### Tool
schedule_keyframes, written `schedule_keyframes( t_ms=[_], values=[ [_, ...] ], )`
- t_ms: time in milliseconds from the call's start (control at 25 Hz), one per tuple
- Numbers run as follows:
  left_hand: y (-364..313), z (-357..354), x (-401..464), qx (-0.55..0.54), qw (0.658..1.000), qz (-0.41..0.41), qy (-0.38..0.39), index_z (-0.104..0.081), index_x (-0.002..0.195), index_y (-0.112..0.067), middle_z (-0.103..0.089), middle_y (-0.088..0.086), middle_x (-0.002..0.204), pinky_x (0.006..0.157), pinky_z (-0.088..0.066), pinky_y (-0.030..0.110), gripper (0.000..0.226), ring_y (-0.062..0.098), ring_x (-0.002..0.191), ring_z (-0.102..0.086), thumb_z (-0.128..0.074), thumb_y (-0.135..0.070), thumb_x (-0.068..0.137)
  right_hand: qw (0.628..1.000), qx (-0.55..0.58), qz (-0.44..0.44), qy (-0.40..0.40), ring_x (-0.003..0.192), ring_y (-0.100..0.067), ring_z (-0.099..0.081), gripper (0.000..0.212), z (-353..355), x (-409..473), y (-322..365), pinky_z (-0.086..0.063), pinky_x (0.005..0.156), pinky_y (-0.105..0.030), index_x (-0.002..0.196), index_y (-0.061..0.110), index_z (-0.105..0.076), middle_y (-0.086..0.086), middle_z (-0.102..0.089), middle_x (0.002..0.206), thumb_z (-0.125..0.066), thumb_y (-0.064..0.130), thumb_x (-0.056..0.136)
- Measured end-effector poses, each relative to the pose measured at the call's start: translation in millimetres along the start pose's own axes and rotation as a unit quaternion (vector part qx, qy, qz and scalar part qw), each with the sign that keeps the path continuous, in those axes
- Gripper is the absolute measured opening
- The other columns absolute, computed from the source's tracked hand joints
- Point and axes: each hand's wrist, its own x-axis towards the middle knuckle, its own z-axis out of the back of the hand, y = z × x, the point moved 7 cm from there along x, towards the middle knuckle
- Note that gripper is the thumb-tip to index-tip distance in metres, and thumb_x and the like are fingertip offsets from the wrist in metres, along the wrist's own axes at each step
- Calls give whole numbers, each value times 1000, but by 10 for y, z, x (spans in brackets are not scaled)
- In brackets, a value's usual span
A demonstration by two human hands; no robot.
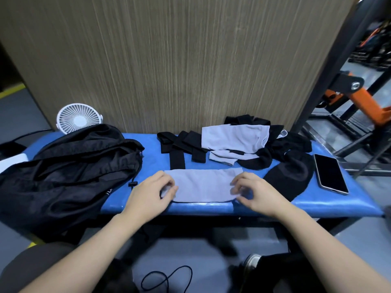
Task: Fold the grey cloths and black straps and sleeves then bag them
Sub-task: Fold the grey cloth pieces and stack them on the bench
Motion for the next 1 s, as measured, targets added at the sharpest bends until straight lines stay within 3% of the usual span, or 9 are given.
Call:
schedule_keyframes(
  t_ms=[80, 160, 240, 440, 600, 680, 840, 920, 1000],
  values=[
    [95, -49, 206, -13, 1000, 24, 7, -62, 114, -37, -60, -20, 110, 82, -47, 34, 21, 7, 97, -51, -44, -39, 102, 1000, -26, -4, 12, 96, -12, -59, 18, -21, 13, -24, -49, 89, -36, 93, 30, -69, 15, -62, 103, -62, 40, 80],
    [212, -222, 443, -40, 996, 44, 60, -61, 129, -30, -60, -18, 127, 100, -41, 35, 32, 12, 117, -49, -39, -30, 106, 998, -53, -13, -18, 105, -13, -58, 33, 9, 34, -45, -47, 93, -37, 105, 30, -69, 13, -62, 115, -56, 51, 83],
    [304, -390, 635, -41, 992, 60, 99, -63, 131, -26, -59, -15, 133, 107, -35, 35, 35, 14, 127, -46, -39, -20, 106, 996, -74, -20, -34, 120, -14, -54, 49, -4, 70, -52, -44, 100, -39, 121, 28, -64, 11, -57, 129, -51, 58, 84],
    [443, -484, 1008, -33, 992, 19, 117, -72, 113, -31, -64, -17, 116, 98, -46, 38, 43, 12, 113, -56, -44, -2, 99, 994, -96, -44, -24, 133, -12, -41, 64, -162, 258, -11, -29, 112, -37, 136, 31, -53, 13, -48, 141, -43, 66, 84],
    [512, -453, 1122, -52, 989, 6, 141, -73, 85, -42, -62, -17, 115, 93, -48, 29, 70, 13, 108, -58, -39, 19, 83, 993, -118, -30, -1, 147, -17, -25, 68, -371, 563, 256, -17, 120, -51, 145, 35, -43, 8, -35, 156, -38, 70, 87],
    [529, -450, 1153, -69, 987, 2, 148, -67, 74, -44, -62, -12, 118, 93, -48, 33, 73, 17, 106, -59, -38, 22, 79, 993, -111, -28, 42, 154, -18, -8, 66, -579, 726, 418, -6, 123, -54, 151, 39, -33, 8, -20, 164, -43, 68, 92],
    [590, -487, 1172, -104, 979, -10, 176, -68, 75, -42, -60, -9, 127, 103, -44, 40, 52, 11, 112, -58, -56, 5, 92, 989, -101, -10, 111, 155, -20, 6, 70, -923, 892, 628, 2, 121, -59, 155, 45, -18, 9, -3, 169, -43, 68, 94],
    [627, -491, 1168, -59, 980, -13, 191, -71, 103, -44, -52, -13, 142, 112, -38, 41, 30, 10, 130, -49, -64, -16, 95, 985, -118, -4, 126, 156, -21, 5, 74, -1009, 876, 622, 3, 121, -62, 156, 45, -18, 9, -4, 168, -38, 72, 90],
    [651, -509, 1144, 39, 974, -6, 225, -53, 137, -48, -34, -20, 157, 117, -29, 40, 41, 8, 145, -31, -59, -39, 98, 984, -123, 4, 129, 156, -19, 4, 75, -1015, 815, 596, 5, 121, -60, 155, 48, -20, 11, -6, 168, -35, 75, 86]
  ],
)
